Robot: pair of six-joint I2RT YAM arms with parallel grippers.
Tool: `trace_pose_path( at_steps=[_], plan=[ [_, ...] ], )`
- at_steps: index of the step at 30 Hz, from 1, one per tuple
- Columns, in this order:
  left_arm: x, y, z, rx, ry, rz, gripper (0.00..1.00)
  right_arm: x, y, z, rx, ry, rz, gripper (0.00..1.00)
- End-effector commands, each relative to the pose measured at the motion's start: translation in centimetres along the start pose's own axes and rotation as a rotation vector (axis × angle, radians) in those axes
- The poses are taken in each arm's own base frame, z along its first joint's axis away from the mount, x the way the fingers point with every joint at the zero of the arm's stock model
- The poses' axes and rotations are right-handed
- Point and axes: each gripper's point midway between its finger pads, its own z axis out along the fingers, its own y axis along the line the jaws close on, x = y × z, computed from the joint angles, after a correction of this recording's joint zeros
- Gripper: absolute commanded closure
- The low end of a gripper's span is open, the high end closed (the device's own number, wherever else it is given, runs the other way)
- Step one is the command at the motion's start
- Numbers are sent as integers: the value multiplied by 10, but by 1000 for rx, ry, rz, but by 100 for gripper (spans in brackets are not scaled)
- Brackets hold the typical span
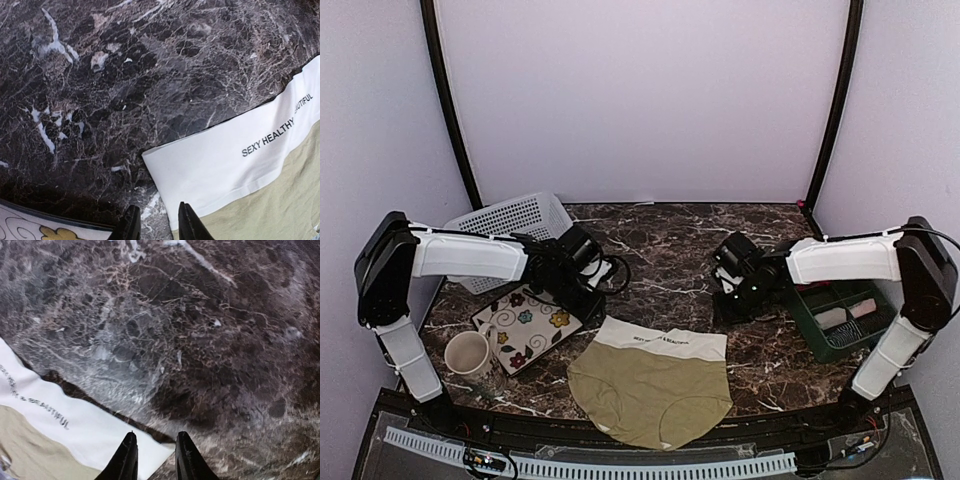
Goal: Roll the underwear
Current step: Pick up the underwear from the center of the board.
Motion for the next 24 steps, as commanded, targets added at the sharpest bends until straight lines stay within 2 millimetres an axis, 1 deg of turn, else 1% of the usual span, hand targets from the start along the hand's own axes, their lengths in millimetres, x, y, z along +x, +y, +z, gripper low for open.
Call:
trace_pose_path(
  at_steps=[1,2,5,7,10,15,18,22,23,24],
  plan=[
    [-6,3,7,-7,6,-22,71,-10,2,-40,-44,-97,40,68],
    [-7,4,9,-11,8,-27,71,-7,-2,-41,-50,-97,62,67],
    [-8,8,15,-16,15,-40,71,12,-18,-31,-44,-54,132,67],
    [-11,8,17,-9,12,-39,71,18,-22,-27,-52,-42,165,67],
    [-13,8,18,-8,12,-33,71,23,-24,-20,-53,-27,206,67],
    [-13,9,19,-12,16,-22,71,26,-24,-7,-50,0,214,68],
    [-13,11,18,-19,15,-22,71,24,-20,-3,-51,2,203,68],
    [-12,13,18,-27,14,-26,71,27,-12,4,-30,25,157,69],
    [-12,13,18,-29,13,-26,71,28,-12,5,-14,29,143,69],
    [-12,14,18,-30,12,-27,71,32,-13,10,10,45,128,69]
  ],
)
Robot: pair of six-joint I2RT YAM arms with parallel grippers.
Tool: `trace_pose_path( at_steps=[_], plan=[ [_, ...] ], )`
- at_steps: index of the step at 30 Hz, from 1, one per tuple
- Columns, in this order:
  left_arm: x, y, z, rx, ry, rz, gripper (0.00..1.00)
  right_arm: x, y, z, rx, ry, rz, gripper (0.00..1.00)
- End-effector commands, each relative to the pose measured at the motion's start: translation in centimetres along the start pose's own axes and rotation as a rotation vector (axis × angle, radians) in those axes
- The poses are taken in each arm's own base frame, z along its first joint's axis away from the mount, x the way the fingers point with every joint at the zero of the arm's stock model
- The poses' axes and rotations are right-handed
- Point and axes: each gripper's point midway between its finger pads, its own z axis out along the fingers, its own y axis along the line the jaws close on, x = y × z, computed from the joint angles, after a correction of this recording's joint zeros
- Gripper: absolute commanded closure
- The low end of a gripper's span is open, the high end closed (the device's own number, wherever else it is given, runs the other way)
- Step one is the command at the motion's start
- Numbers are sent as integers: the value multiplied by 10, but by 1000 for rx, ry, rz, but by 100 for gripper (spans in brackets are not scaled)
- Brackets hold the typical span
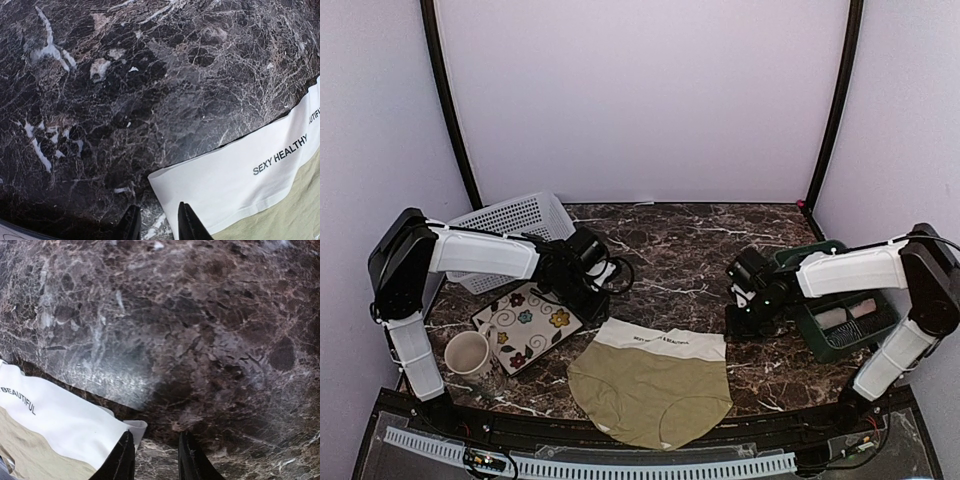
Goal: Roll the underwear
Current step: Pick up the underwear from the center of the board.
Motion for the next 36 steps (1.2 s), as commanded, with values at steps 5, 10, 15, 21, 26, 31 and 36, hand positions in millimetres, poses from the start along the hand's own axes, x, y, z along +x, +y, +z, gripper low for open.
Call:
trace_pose_path(
  at_steps=[5,10,15,21,26,31,36],
  plan=[
    [-7,7,-6,-31,-22,0,71,13,-3,25,157,46,-123,74],
    [-4,14,-4,-66,-1,1,70,27,-7,37,218,87,-164,82],
    [-3,15,3,-64,12,9,70,28,-13,31,232,66,-149,100],
    [-13,5,12,-13,-5,40,70,18,-10,23,242,31,-170,100],
    [-19,-2,20,30,-7,32,67,12,-8,18,240,5,-170,100],
    [-7,-6,31,55,32,18,67,5,-10,12,254,-21,-168,100],
    [17,-9,34,56,83,37,77,-2,-13,4,257,-45,-159,100]
  ],
)
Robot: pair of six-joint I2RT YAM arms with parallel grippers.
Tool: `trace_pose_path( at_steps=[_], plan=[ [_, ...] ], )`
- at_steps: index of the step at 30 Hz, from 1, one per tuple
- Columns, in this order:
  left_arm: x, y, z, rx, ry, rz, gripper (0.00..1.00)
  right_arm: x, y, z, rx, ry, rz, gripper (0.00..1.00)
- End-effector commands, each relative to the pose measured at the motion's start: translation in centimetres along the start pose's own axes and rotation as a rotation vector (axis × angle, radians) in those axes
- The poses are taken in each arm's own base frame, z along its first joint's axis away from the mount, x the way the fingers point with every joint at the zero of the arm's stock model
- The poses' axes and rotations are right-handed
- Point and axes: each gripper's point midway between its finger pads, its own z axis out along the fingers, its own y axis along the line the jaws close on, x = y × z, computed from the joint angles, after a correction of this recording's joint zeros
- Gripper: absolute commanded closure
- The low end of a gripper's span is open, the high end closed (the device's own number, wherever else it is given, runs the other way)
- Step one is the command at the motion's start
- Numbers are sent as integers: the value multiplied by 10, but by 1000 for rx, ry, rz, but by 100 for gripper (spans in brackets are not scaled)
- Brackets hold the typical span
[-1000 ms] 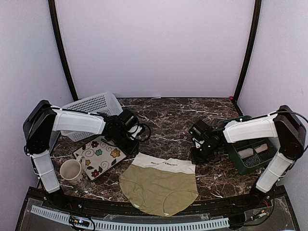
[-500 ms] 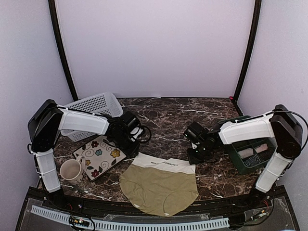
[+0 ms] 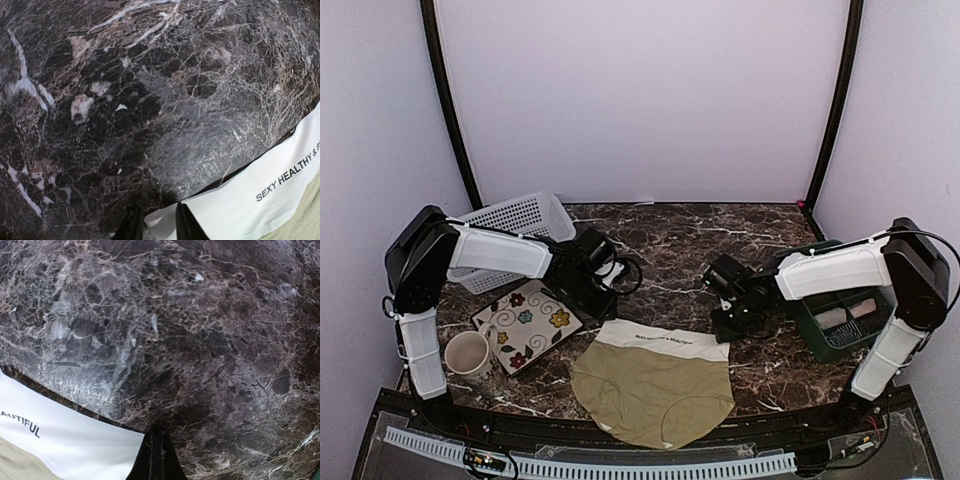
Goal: Roll the underwear
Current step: Pick up the underwear from the center of the board, then place the underwear at the center of the board.
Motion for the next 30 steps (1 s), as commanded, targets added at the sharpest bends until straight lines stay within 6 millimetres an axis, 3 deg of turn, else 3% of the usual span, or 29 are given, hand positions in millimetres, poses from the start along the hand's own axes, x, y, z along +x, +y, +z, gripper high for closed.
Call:
trace_pose_path(
  at_steps=[1,5,11,16,21,27,30],
  plan=[
    [34,-6,8,16,85,12,79,11,-23,-3,78,34,-9,100],
    [20,-8,-8,6,10,19,100,-2,-26,-15,80,-15,-6,100],
    [-45,-3,-56,-86,-210,49,100,-47,-31,-59,77,-182,-13,100],
    [-107,-6,-110,-135,-416,93,100,-97,-38,-119,86,-382,-29,100],
    [-155,-10,-181,-183,-620,142,100,-143,-42,-195,89,-593,-33,100],
    [-175,-21,-252,-184,-800,176,100,-165,-50,-274,75,-814,-41,100],
    [-170,-31,-282,-137,-874,196,100,-162,-45,-295,8,-881,-64,100]
  ],
)
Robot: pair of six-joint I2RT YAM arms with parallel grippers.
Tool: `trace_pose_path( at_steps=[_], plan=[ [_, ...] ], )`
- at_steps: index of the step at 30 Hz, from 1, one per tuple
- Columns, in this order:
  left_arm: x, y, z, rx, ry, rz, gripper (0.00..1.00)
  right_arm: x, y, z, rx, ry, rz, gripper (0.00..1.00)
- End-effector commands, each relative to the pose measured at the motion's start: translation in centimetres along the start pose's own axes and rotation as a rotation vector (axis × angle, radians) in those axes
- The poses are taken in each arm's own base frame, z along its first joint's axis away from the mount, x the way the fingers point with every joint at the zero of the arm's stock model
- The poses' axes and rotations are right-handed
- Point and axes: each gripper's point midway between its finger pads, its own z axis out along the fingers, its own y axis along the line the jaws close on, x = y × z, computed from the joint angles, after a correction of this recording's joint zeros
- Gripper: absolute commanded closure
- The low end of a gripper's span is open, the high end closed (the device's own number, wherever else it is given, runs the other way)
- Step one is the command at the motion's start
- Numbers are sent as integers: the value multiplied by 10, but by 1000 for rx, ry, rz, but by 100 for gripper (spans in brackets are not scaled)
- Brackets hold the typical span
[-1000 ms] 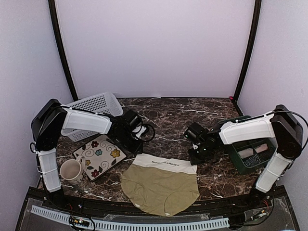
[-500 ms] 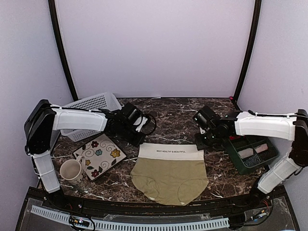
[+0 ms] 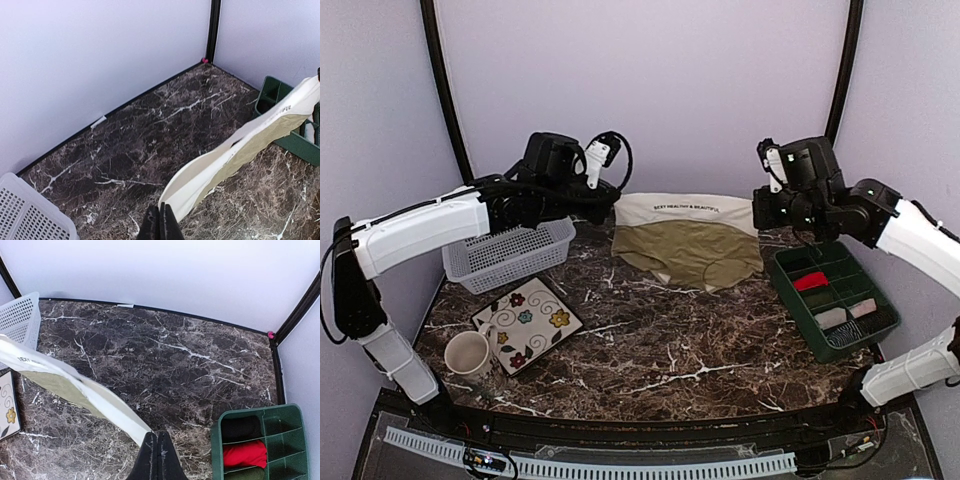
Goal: Roll the underwear
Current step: Place the underwear at the center of the board.
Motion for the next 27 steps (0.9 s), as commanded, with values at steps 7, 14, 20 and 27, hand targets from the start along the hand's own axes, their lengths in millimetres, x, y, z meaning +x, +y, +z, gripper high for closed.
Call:
trace_pose_path(
  at_steps=[7,14,20,27],
  plan=[
    [-44,-24,-111,138,-243,41,100,-21,53,-82,-343,-196,35,100],
    [-32,-14,-141,90,-223,-5,100,7,92,-105,-450,-86,185,100],
    [-4,18,-74,-73,-81,-25,100,50,47,-50,-109,39,292,100],
    [4,19,66,-19,4,41,99,135,-4,31,160,265,405,68]
  ],
)
